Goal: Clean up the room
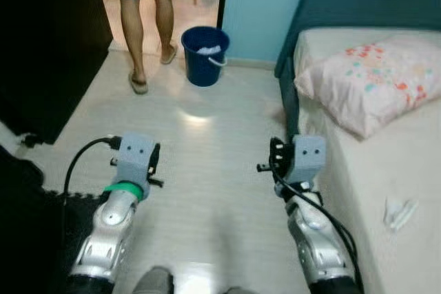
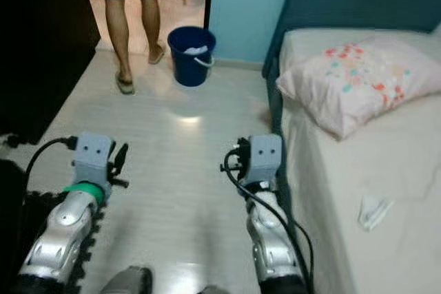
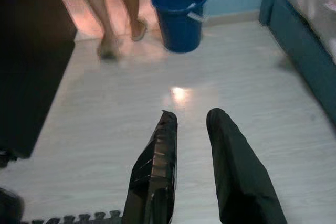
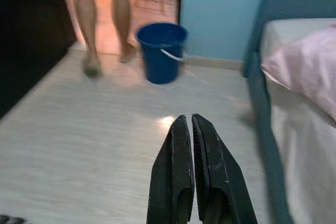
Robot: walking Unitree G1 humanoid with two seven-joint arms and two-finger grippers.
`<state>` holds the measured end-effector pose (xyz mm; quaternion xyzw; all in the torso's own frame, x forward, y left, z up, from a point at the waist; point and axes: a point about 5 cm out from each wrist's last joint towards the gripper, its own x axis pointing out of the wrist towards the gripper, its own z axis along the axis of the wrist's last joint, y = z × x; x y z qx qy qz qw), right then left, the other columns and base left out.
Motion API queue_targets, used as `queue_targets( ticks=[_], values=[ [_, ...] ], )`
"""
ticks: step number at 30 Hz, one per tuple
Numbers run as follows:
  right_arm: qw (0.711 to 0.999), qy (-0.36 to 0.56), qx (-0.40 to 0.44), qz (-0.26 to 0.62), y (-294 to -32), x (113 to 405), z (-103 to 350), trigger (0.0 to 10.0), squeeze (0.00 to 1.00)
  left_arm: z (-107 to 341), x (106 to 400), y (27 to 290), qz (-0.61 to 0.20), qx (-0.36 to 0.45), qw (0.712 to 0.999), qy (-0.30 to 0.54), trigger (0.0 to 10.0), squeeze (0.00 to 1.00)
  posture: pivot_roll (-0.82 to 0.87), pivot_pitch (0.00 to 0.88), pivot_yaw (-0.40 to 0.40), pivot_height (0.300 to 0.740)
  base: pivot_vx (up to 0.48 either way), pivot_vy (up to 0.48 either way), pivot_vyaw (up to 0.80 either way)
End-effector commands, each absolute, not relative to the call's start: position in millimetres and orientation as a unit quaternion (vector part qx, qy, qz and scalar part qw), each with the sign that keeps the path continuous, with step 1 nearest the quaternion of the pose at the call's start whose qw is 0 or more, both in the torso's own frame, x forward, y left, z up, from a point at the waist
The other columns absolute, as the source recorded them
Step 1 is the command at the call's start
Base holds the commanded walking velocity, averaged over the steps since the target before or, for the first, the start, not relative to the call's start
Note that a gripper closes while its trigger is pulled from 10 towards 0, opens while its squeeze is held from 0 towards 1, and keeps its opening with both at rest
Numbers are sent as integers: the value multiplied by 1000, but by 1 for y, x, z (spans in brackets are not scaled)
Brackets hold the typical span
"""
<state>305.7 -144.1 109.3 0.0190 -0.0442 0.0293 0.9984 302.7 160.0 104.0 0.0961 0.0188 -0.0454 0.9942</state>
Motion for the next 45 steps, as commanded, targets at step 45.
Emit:
queue_targets(
  ticks=[45],
  values=[
    [991,-58,-18,-120,-195,323,115,10000,0,166,334,121,-177,134,968,-117,10000,0,21,41,47,740,479,0,-293]
  ],
)
